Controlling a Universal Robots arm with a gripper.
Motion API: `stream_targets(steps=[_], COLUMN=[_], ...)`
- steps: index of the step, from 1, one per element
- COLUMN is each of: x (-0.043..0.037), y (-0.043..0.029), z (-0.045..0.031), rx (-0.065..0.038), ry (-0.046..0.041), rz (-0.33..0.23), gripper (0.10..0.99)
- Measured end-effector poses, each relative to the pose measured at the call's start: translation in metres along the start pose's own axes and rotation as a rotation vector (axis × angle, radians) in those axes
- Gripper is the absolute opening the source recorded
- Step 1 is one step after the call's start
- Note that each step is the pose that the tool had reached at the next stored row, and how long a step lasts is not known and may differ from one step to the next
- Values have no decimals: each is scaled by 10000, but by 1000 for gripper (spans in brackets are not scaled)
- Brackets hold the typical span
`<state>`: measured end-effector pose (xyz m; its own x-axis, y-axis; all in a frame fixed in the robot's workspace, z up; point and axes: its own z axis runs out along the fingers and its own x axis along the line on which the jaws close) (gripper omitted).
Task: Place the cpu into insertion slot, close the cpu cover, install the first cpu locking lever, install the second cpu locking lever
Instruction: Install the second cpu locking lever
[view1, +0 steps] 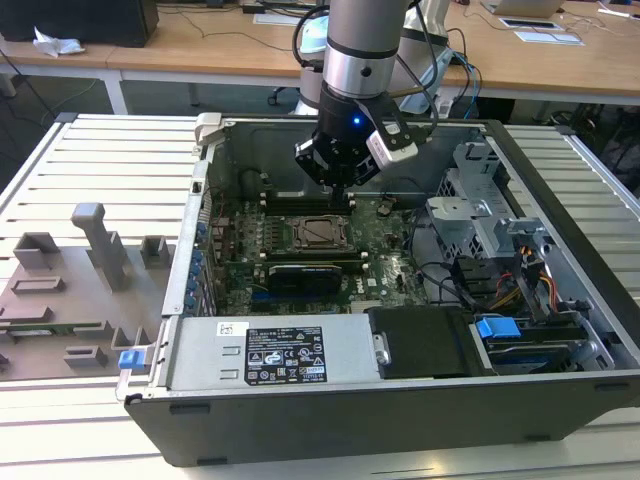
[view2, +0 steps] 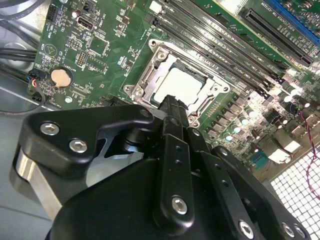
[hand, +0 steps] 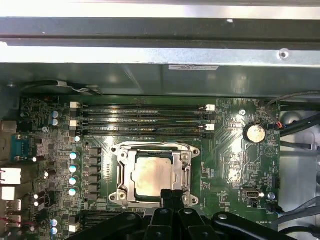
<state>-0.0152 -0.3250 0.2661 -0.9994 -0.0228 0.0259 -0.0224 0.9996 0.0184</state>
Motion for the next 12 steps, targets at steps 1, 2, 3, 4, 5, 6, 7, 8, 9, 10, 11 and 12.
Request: stream_targets(steps=[1,2,3,4,5,6,7,8,9,10,11,12], x=[0,0,0,0,1,3,6,8,9,12,13,12], y=[0,0,-2,-8,-27,-47,-104,-141,-176,-288,-344,-367], z=[0,0,-1,-3,-1,-1,-1,1,3,24,62,94], rx=[1,0,1,5,1,1,1,-2,-8,-52,-99,-114], ry=[0,0,0,2,0,1,1,0,0,-1,-2,-4], rz=[0,0,0,-2,-1,0,0,1,1,-2,-3,-3], gripper=[106,106,106,106,106,106,106,106,106,106,106,106])
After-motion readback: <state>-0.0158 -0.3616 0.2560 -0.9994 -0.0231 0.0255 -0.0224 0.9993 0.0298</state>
